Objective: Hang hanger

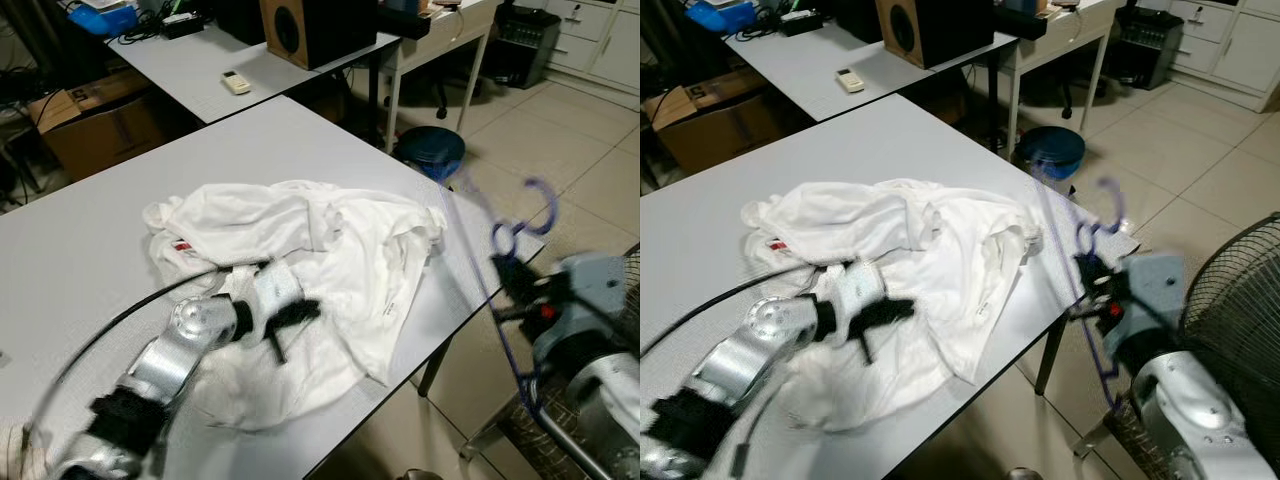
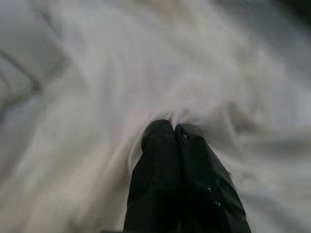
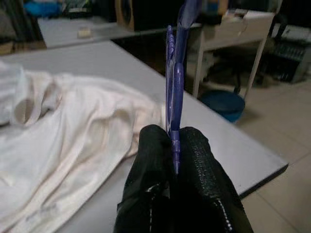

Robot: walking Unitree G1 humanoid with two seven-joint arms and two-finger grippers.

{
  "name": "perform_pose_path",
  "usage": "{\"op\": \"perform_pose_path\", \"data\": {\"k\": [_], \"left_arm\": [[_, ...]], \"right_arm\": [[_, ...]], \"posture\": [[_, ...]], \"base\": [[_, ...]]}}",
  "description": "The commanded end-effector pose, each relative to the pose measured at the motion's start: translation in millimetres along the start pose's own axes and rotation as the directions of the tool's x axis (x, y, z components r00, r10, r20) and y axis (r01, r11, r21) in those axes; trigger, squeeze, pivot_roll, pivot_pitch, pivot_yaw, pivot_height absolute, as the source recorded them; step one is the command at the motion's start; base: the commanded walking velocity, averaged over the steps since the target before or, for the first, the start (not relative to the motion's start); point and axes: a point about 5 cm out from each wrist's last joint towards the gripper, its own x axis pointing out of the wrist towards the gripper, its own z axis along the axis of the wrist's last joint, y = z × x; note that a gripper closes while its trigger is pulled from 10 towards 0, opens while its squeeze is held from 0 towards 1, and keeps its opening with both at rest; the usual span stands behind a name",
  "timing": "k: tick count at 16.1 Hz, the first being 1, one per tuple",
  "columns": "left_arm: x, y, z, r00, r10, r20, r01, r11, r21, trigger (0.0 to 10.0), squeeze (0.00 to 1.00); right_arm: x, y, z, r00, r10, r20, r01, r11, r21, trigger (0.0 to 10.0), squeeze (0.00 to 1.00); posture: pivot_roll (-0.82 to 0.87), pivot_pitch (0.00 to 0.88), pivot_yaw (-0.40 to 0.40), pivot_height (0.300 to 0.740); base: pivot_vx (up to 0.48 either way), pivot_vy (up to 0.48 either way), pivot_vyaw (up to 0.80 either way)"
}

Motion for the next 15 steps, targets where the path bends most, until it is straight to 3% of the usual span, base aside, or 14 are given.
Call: {"op": "perform_pose_path", "data": {"k": [1,3,5,6,8,9,10,11,12,15], "left_arm": [[-5.4,13.6,22.1,0.995,0.04,0.096,-0.036,0.998,-0.047,0.0,0.0],[-10.5,26.8,55.6,0.961,0.074,0.267,-0.034,0.988,-0.15,0.0,0.0],[-28.7,52.0,106.0,0.846,0.154,0.511,-0.01,0.962,-0.274,0.0,0.0],[-33.2,56.9,114.8,0.821,0.17,0.545,-0.003,0.956,-0.293,0.0,0.0],[-59.1,80.0,157.5,0.687,0.227,0.691,0.049,0.934,-0.355,0.0,0.0],[-69.8,83.9,173.1,0.626,0.228,0.746,0.084,0.931,-0.355,0.0,0.0],[-74.9,85.7,179.5,0.596,0.235,0.768,0.098,0.928,-0.359,0.0,0.0],[-85.1,89.4,188.9,0.532,0.247,0.81,0.129,0.922,-0.365,0.0,0.0],[-92.9,93.3,196.2,0.492,0.268,0.829,0.137,0.916,-0.378,0.0,0.0],[-104.4,95.8,217.3,0.458,0.252,0.852,0.142,0.926,-0.35,0.0,0.0]], "right_arm": [[-1.1,1.7,8.5,0.999,0.017,0.05,-0.018,1.0,0.008,10.0,0.0],[-2.5,1.3,11.9,0.996,0.026,0.082,-0.028,0.999,0.032,10.0,0.0],[-11.5,6.6,13.0,0.989,0.121,0.085,-0.121,0.993,0.003,10.0,0.0],[-13.6,7.6,12.9,0.987,0.137,0.083,-0.137,0.991,-0.002,10.0,0.0],[-18.9,7.6,13.1,0.984,0.152,0.095,-0.153,0.988,0.003,10.0,0.0],[-17.9,5.9,12.7,0.986,0.127,0.107,-0.129,0.992,0.012,10.0,0.0],[-17.5,5.4,12.8,0.986,0.115,0.117,-0.119,0.993,0.023,10.0,0.0],[-15.4,5.1,13.3,0.986,0.108,0.128,-0.113,0.993,0.027,10.0,0.0],[-13.2,4.4,13.3,0.986,0.094,0.136,-0.1,0.995,0.032,10.0,0.0],[-6.9,4.4,15.0,0.983,0.085,0.161,-0.092,0.995,0.039,10.0,0.0]], "posture": [[-0.26,0.055,0.116,0.74],[-0.26,0.049,0.125,0.74],[-0.25,0.04,0.135,0.74],[-0.25,0.04,0.135,0.74],[-0.25,0.033,0.148,0.74],[-0.25,0.026,0.157,0.74],[-0.25,0.026,0.157,0.74],[-0.24,0.016,0.162,0.74],[-0.24,0.011,0.161,0.74],[-0.23,0.005,0.163,0.74]], "base": [[0.0,0.0,0.0],[0.0,0.0,0.0],[0.0,0.0,0.0],[0.0,0.0,0.0],[0.0,0.0,0.0],[0.0,0.0,0.0],[0.0,0.0,0.0],[0.0,0.0,0.0],[0.0,0.0,0.0],[0.0,0.0,0.0]]}}
